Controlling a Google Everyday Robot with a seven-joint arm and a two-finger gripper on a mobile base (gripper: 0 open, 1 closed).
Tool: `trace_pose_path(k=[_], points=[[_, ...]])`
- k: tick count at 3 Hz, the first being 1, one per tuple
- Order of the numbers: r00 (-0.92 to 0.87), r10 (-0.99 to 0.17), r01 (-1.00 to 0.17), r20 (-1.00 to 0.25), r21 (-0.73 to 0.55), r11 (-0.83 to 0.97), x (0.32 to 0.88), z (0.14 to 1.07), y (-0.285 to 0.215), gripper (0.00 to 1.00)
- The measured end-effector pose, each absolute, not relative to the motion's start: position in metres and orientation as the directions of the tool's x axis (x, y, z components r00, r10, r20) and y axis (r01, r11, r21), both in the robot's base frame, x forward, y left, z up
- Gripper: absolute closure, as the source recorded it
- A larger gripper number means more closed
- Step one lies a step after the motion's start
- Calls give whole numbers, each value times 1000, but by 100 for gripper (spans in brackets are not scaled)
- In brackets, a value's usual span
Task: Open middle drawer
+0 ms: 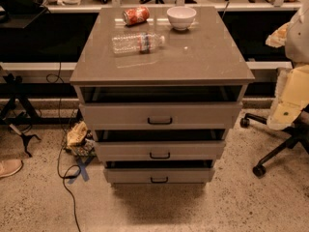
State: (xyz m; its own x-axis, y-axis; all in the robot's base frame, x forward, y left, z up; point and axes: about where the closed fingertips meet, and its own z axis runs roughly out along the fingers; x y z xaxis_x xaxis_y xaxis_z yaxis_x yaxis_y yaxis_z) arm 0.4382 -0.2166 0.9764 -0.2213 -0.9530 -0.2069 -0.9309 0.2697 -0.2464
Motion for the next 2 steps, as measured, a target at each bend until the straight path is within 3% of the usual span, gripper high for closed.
trace_pose_path(k=[2], points=[[-170, -949, -958, -265, -179, 222, 438, 941, -217, 0]])
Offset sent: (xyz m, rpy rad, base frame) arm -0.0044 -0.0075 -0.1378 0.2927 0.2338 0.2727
